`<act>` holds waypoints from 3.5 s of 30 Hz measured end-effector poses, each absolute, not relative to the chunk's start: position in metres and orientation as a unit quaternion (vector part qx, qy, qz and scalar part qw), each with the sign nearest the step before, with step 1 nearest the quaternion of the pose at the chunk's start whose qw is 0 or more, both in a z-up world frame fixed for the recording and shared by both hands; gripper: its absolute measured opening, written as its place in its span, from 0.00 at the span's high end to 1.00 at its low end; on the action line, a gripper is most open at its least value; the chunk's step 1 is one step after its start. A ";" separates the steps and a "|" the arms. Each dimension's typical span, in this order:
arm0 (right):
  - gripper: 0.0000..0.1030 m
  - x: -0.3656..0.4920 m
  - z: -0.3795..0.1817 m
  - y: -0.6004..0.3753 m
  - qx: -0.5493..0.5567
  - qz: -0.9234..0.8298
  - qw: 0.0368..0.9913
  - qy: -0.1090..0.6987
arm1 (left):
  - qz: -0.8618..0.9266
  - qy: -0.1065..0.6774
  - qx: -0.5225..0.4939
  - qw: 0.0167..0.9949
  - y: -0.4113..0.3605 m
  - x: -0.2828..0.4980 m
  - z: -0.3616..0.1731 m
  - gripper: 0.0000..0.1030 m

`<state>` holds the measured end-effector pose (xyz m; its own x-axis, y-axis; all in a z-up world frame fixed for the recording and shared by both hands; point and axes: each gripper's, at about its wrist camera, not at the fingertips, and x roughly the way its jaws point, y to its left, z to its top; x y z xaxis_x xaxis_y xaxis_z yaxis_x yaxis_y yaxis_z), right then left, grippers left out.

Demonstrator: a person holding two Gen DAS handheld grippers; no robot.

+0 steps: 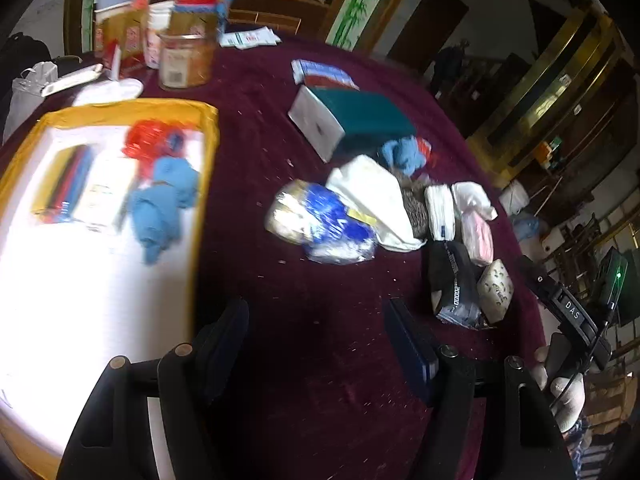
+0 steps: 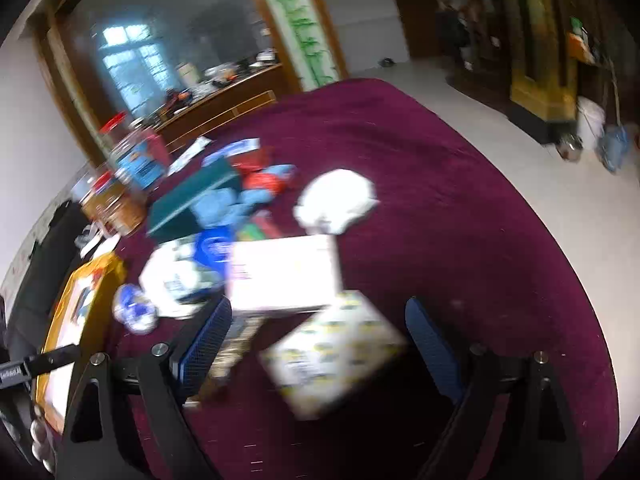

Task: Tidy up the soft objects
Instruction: 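Grasp the blue-white snack bag with the left gripper while the right reaches for the pink tissue pack, then carry the snack bag and pink tissue pack over the tray with both grippers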

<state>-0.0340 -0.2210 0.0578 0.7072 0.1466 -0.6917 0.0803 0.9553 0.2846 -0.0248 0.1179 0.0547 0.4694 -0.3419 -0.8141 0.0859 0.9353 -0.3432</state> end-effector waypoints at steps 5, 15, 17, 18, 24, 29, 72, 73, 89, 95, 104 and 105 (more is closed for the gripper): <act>0.14 -0.036 0.036 -0.257 0.197 0.021 0.908 0.370 | -0.091 0.503 -0.116 0.851 0.103 -0.006 0.050 0.29; 0.14 -0.036 0.031 -0.257 0.230 0.073 0.897 0.371 | 0.005 0.496 -0.085 0.864 0.076 0.060 0.021 0.19; 0.14 -0.035 0.030 -0.254 0.227 0.076 0.896 0.373 | -0.011 0.509 -0.077 0.857 0.066 0.065 0.012 0.19; 0.14 -0.036 0.030 -0.254 0.227 0.076 0.897 0.373 | -0.010 0.506 -0.053 0.861 0.060 0.062 0.012 0.21; 0.14 -0.037 0.030 -0.255 0.229 0.073 0.897 0.372 | -0.084 0.495 -0.030 0.864 0.049 0.026 0.026 0.57; 0.14 -0.036 0.030 -0.255 0.229 0.074 0.897 0.372 | -0.115 0.486 -0.063 0.864 0.057 0.000 0.039 0.57; 0.34 0.030 0.036 -0.202 0.134 0.074 0.871 0.466 | -0.073 0.387 -0.237 0.888 0.232 -0.143 0.066 0.56; 0.34 0.024 0.040 -0.203 0.129 0.072 0.876 0.460 | -0.069 0.387 -0.237 0.888 0.236 -0.141 0.066 0.56; 0.34 -0.020 0.115 -0.063 0.056 0.247 0.877 0.408 | 0.041 0.479 -0.146 0.865 0.309 -0.045 0.043 0.55; 0.33 -0.025 0.110 0.012 0.010 0.294 0.860 0.416 | 0.062 0.486 -0.139 0.861 0.326 0.006 0.033 0.52; 0.33 -0.022 0.093 0.104 -0.066 0.339 0.828 0.442 | 0.046 0.491 -0.177 0.852 0.340 0.018 0.034 0.31; 0.33 -0.023 0.089 0.114 -0.080 0.344 0.822 0.446 | 0.044 0.486 -0.173 0.856 0.341 0.012 0.039 0.31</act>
<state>-0.0230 0.1145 0.0886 0.3656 0.4954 -0.7880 -0.6376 0.7500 0.1758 0.0119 0.3412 0.0391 0.5241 -0.0930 -0.8466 -0.2438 0.9361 -0.2538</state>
